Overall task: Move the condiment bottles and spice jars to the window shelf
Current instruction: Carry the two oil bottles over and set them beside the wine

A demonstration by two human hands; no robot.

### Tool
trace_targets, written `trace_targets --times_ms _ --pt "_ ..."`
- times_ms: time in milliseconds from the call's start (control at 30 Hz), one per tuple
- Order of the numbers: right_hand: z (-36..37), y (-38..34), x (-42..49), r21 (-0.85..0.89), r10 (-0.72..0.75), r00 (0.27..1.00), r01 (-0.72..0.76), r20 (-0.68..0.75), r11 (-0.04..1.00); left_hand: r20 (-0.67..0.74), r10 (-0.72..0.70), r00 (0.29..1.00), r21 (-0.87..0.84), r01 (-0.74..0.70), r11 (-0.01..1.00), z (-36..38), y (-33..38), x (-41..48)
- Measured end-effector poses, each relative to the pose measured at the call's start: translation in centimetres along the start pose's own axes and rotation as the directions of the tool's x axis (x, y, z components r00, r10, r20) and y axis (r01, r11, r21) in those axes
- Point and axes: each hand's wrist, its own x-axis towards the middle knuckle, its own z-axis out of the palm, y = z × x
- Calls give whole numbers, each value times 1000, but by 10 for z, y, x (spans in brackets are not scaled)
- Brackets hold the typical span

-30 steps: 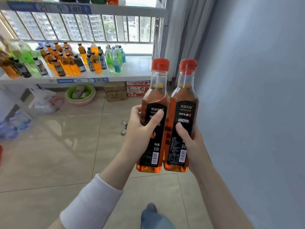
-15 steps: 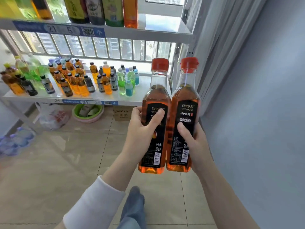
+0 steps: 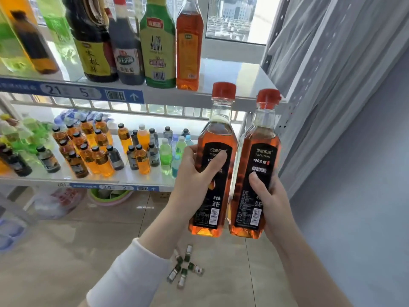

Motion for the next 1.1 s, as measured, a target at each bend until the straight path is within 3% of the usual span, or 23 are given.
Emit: trace_targets --times_ms 233,533,733,1100 --pt "-7 -9 116 -14 -17 999 18 45 1000 -80 21 997 32 -19 999 4 -6 98" --pt "-23 -71 311 -4 -201 958 207 206 978 -286 126 950 49 -116 992 45 -1 238" --pt "-11 -96 434 -89 -262 908 306 327 948 -392 164 905 90 -140 986 62 6 301" --pt "49 -84 535 -152 -293 883 368 366 918 -482 220 848 124 -182 975 65 7 353"
